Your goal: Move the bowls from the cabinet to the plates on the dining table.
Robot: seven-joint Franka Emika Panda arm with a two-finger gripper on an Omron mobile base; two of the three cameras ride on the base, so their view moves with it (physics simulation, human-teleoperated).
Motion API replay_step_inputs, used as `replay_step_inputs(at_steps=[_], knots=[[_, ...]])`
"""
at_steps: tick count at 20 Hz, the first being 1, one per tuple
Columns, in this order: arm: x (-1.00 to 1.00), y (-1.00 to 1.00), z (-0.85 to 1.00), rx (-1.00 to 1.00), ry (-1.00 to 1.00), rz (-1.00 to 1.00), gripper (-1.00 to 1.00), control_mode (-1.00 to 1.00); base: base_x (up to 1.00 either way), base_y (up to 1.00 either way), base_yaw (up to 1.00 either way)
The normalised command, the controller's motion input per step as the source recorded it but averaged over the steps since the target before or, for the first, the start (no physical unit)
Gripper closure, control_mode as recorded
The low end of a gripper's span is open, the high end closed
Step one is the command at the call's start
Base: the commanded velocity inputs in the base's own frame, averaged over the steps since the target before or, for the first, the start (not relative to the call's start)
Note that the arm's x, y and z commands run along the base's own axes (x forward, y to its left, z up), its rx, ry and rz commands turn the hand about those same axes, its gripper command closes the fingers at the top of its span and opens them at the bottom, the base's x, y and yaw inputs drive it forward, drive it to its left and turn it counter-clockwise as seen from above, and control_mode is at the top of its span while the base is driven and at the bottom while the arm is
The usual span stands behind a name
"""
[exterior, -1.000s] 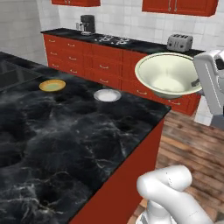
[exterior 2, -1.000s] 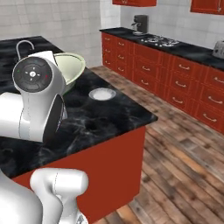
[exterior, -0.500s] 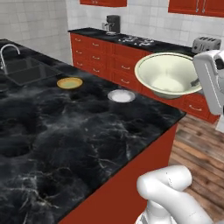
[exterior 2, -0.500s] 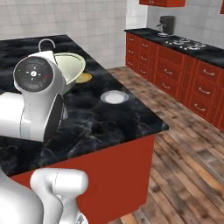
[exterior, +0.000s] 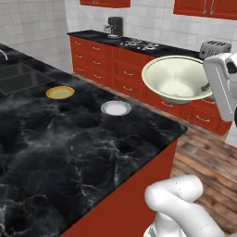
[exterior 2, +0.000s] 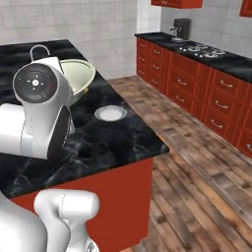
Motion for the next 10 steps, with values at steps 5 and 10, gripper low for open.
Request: replay_step_inputs(at_steps=[5, 10], knots=[[0.00, 0.00, 0.00, 0.00, 0.00, 0.00, 1.00, 1.00, 0.25, -0.57, 0.06], [0.00, 0.00, 0.00, 0.00, 0.00, 0.00, 1.00, 1.00, 0.28, -0.48, 0.07]])
